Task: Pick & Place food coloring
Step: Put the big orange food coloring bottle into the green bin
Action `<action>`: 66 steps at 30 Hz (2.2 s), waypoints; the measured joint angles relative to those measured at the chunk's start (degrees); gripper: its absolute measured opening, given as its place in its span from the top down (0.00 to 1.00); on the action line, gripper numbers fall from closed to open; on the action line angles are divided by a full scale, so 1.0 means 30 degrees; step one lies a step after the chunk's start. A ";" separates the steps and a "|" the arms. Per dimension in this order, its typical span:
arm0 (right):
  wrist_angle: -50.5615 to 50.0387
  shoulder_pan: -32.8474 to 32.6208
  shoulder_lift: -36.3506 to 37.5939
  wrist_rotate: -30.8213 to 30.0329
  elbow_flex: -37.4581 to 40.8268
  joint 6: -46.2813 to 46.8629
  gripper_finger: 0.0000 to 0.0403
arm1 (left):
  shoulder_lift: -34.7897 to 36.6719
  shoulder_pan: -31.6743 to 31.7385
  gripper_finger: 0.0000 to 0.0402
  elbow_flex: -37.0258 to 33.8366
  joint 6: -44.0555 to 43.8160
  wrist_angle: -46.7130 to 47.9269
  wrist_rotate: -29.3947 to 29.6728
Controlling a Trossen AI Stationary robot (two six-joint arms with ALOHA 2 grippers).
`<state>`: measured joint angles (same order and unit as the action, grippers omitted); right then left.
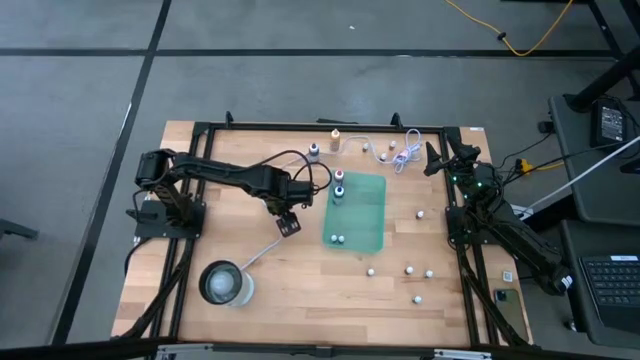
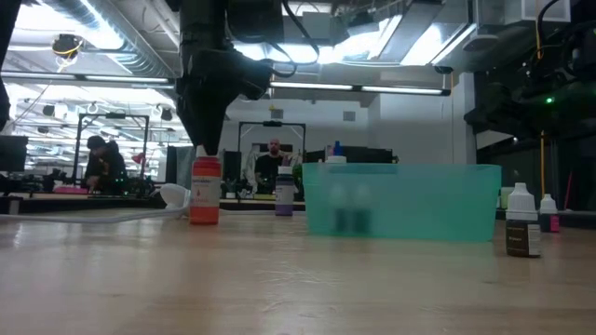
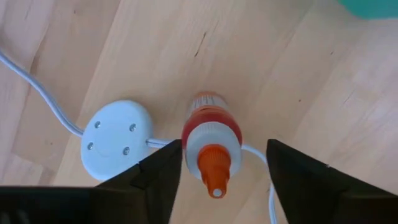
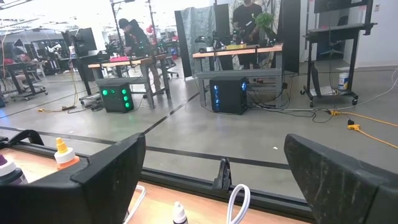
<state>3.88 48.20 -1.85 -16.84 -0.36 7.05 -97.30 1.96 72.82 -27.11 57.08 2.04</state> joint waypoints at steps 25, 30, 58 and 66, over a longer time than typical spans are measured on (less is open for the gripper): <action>-0.0005 -0.0003 0.0000 0.0000 0.0000 -0.0002 0.05 | 0.1800 0.0007 0.72 0.1454 0.0933 0.1908 0.0795; -0.0004 0.0002 0.0000 0.0000 0.0000 0.0002 0.05 | 0.1362 0.0007 0.72 0.3399 0.1462 0.2777 0.0792; 0.0000 0.0002 0.0000 0.0000 0.0000 0.0002 0.05 | -0.7117 0.0411 0.72 1.6061 0.5651 0.5528 0.0800; -0.0003 -0.0002 -0.0001 0.0000 0.0000 0.0004 0.05 | -0.8700 0.0656 0.71 1.6968 0.6632 0.5210 0.0853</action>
<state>3.87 48.19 -1.85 -16.84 -0.36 7.07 -123.40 3.92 123.72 -7.22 72.71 4.60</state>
